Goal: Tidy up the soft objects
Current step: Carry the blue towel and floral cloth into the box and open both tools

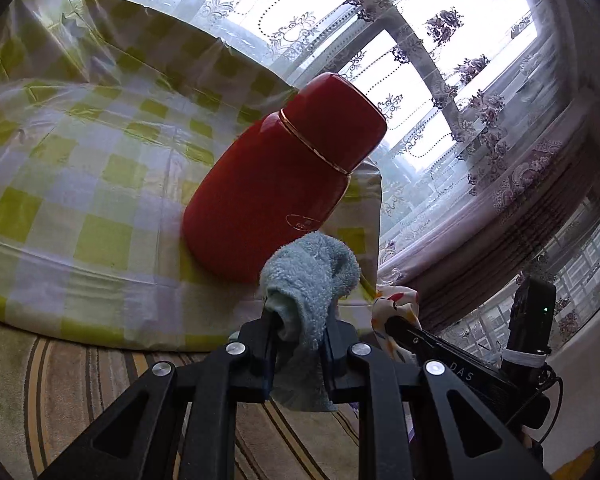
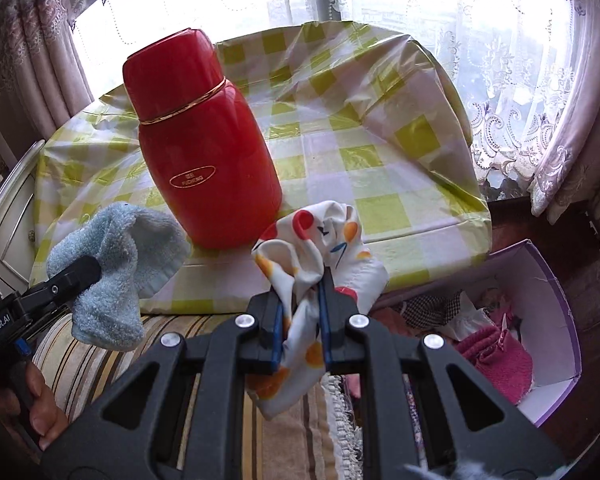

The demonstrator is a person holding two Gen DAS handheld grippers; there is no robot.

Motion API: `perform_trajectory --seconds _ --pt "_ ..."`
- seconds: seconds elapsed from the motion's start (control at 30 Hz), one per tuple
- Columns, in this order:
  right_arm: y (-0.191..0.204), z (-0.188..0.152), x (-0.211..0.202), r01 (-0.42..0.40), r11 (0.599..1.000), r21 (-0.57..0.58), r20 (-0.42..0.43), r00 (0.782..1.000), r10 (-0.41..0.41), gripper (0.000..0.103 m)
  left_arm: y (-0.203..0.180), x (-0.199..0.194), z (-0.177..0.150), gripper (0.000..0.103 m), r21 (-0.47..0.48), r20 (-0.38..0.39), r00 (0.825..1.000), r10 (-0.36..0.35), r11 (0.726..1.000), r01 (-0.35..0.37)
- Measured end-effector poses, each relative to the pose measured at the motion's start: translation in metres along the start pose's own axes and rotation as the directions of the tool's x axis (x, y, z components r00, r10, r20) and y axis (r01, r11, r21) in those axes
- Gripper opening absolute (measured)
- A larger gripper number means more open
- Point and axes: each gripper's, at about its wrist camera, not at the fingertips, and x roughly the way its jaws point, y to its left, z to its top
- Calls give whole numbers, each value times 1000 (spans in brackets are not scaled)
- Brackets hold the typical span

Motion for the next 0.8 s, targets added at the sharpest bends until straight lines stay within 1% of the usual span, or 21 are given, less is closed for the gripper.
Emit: perform_trajectory --seconds 0.2,0.3,0.43,0.57,0.8 --pt "-48 -10 -14 78 995 62 1 997 -78 18 -33 25 -10 19 64 -69 997 -37 997 41" --pt "-67 -15 -23 131 989 76 4 991 -131 18 -48 36 -15 19 92 -101 994 -52 994 61" --pt "-90 -23 -33 203 975 88 -1 979 -204 18 -68 51 -20 19 126 -142 987 -74 988 92" --pt "-105 -30 -41 273 958 87 -9 962 -273 18 -84 66 -26 19 158 -192 978 -86 980 117" --pt "-130 -42 -48 363 926 99 -41 932 -361 18 -112 84 -38 19 223 -258 962 -96 962 155"
